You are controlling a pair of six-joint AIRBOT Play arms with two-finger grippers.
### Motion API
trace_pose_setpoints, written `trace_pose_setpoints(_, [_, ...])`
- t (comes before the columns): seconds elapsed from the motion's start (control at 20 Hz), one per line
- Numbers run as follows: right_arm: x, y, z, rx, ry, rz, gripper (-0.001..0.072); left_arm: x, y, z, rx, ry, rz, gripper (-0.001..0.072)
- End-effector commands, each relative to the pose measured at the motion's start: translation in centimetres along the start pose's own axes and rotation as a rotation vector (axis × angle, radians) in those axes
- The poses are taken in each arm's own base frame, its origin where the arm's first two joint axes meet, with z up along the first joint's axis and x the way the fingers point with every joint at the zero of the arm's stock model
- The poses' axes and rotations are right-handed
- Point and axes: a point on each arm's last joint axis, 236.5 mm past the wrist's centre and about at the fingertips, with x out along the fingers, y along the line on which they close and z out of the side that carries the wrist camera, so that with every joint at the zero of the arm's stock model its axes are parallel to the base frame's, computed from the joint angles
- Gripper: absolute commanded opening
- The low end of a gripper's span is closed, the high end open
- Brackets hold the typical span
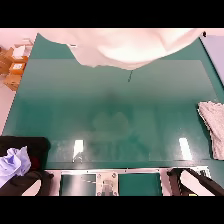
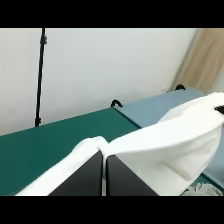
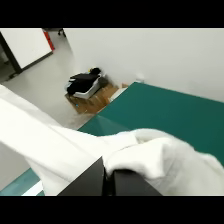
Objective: Fold the shirts.
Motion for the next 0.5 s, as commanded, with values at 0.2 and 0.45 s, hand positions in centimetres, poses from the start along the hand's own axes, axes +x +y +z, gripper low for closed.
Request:
trace_pose_setpoints(0.2, [1.5,-1.4,-5.5,0.112,0.105,-0.001,0.0017,1.1,3.2,-10.9,-0.084,0.406,0.049,0.0022])
trace_pose_setpoints(0.45, [9.5,-8.8,-26.6,0.481,0.376,-0.059,0.0018,4.1,9.2,-31.8,-0.403,0.749,0.099,0.0022])
